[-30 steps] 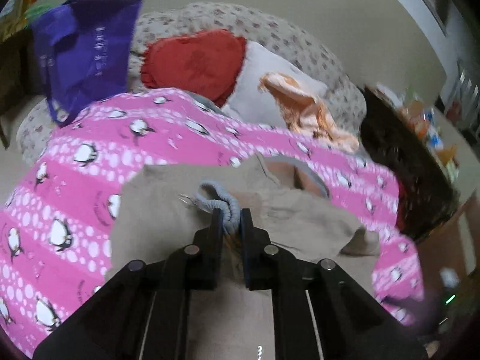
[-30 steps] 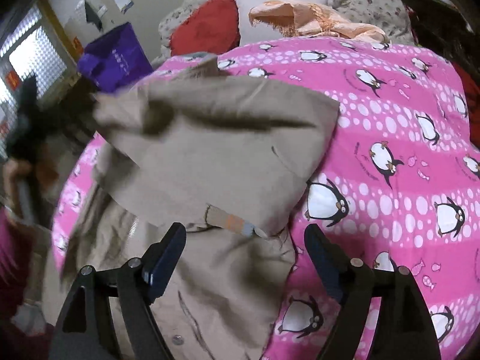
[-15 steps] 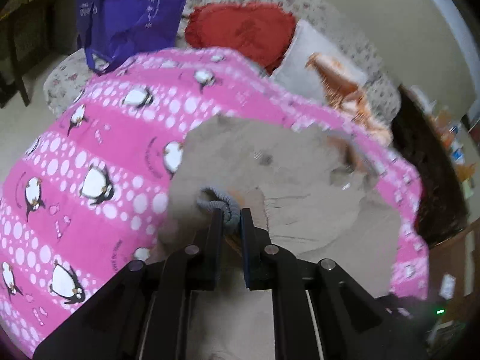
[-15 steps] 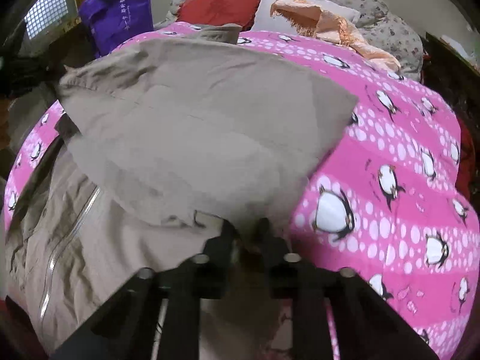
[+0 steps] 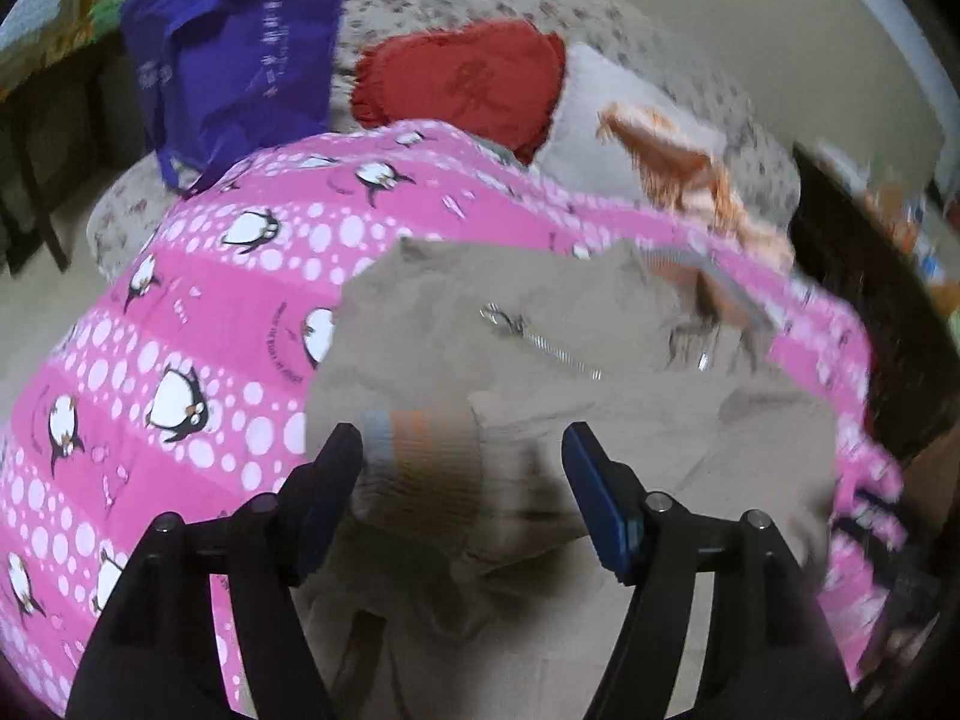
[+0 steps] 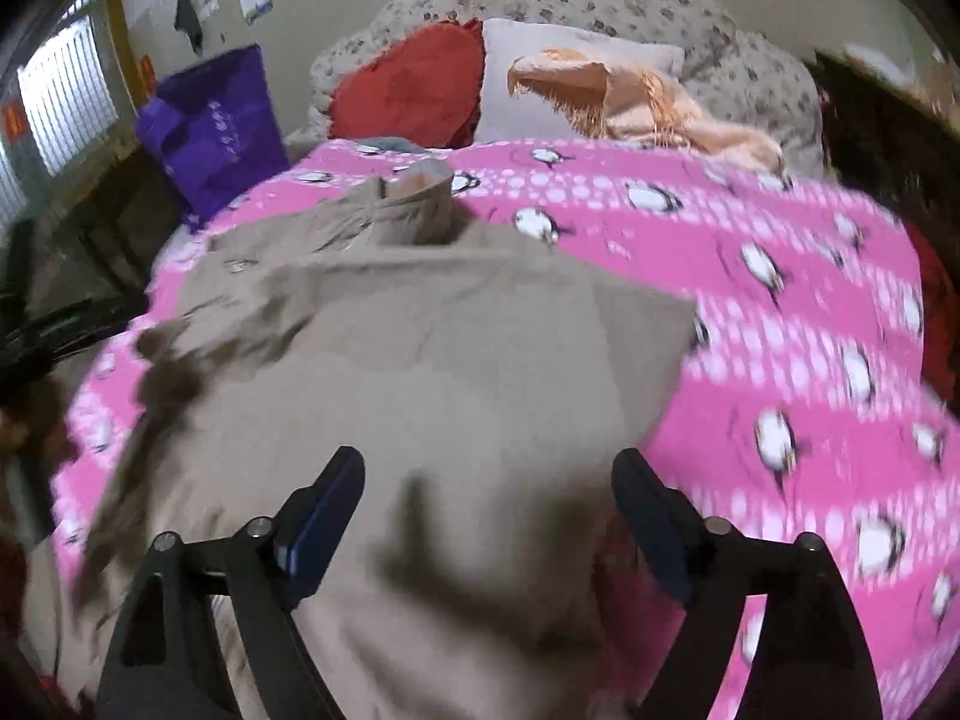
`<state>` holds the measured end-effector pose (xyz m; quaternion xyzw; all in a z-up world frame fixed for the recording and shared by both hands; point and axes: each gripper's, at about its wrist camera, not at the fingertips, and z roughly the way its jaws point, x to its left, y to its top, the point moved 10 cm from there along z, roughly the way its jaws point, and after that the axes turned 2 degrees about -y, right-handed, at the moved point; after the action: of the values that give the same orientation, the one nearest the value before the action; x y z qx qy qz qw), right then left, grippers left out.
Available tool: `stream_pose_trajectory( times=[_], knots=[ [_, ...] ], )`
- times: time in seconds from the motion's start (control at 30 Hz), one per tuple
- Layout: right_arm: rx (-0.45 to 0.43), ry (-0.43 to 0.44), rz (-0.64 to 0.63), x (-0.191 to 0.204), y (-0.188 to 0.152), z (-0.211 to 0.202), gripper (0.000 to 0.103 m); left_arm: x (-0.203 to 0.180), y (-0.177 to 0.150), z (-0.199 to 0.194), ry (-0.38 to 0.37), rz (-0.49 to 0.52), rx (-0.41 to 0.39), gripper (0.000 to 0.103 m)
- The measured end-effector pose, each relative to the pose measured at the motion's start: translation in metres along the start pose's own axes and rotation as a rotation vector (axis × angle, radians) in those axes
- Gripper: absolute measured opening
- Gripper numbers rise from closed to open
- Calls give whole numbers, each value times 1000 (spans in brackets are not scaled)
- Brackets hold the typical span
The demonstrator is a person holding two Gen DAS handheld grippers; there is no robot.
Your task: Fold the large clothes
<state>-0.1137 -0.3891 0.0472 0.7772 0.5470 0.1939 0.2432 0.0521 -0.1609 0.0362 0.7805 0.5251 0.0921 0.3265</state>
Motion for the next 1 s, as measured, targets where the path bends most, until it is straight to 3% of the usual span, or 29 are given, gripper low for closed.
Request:
stream_pose_trajectory(
  times=[0.07, 0.13, 0.2, 0.3, 0.43, 0.57, 0.67, 0.77, 0.87, 0.93, 1.0],
  knots=[
    [10, -43, -21, -4, 11, 22, 60, -1, -6, 15, 60, 56, 19, 69],
    [35, -72, 14, -11, 17, 46, 55, 1, -11, 32, 108, 92, 29, 69],
    [54, -52, 53, -16, 22, 67, 55, 9, -12, 49, 145, 91, 50, 69],
    [86, -93, 42, -22, 30, 91, 60, 19, -8, 72, 154, 38, 80, 73],
    [79, -152, -42, -8, 39, 79, 62, 19, -1, 68, 128, 10, 77, 72],
    [19, 19, -85, 41, 42, 38, 61, 16, 4, 48, 115, 19, 19, 73],
    [24, 117, -139, 86, 45, 43, 60, 16, 3, 53, 128, 31, 35, 73],
    [62, 91, -163, 107, 51, 79, 58, 16, 2, 60, 133, 31, 47, 73],
    [54, 80, -92, 108, 66, 105, 58, 17, 4, 63, 136, 31, 45, 73],
    [57, 94, -35, 105, 76, 119, 65, 18, 3, 65, 138, 30, 54, 73],
    [47, 85, -48, 109, 81, 116, 66, 18, 3, 67, 139, 26, 64, 73]
  ],
)
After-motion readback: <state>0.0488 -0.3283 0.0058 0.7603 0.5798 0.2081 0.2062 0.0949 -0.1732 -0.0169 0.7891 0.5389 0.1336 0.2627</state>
